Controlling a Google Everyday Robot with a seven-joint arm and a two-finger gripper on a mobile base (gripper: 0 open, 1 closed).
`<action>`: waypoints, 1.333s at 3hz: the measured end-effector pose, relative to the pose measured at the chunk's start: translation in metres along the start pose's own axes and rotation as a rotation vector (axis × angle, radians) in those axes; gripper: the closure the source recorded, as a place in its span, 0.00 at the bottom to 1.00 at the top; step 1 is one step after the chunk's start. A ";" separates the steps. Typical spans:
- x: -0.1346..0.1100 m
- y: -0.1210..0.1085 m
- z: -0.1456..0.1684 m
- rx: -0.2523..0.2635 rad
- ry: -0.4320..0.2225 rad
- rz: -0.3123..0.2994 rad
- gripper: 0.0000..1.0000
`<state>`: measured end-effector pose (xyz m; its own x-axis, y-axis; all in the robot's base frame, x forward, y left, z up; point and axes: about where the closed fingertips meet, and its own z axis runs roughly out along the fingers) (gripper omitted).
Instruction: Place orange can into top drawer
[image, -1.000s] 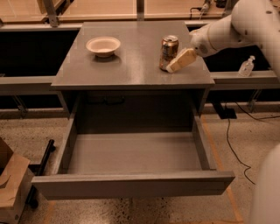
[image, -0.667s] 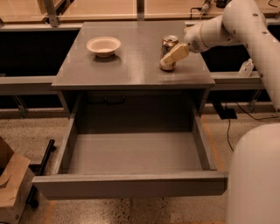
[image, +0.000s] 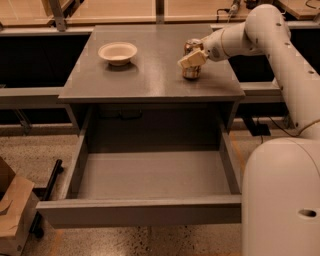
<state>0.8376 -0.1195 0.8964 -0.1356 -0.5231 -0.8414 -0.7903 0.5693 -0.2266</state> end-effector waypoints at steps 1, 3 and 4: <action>0.001 0.002 -0.004 0.000 0.001 -0.002 0.57; -0.001 0.062 -0.061 -0.079 0.102 -0.092 1.00; 0.009 0.116 -0.088 -0.148 0.151 -0.075 1.00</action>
Offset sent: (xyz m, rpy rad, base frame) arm -0.0877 -0.0090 0.0300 -0.1349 0.0066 0.0667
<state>0.6924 -0.1143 0.9059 -0.1518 -0.6557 -0.7396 -0.8790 0.4318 -0.2023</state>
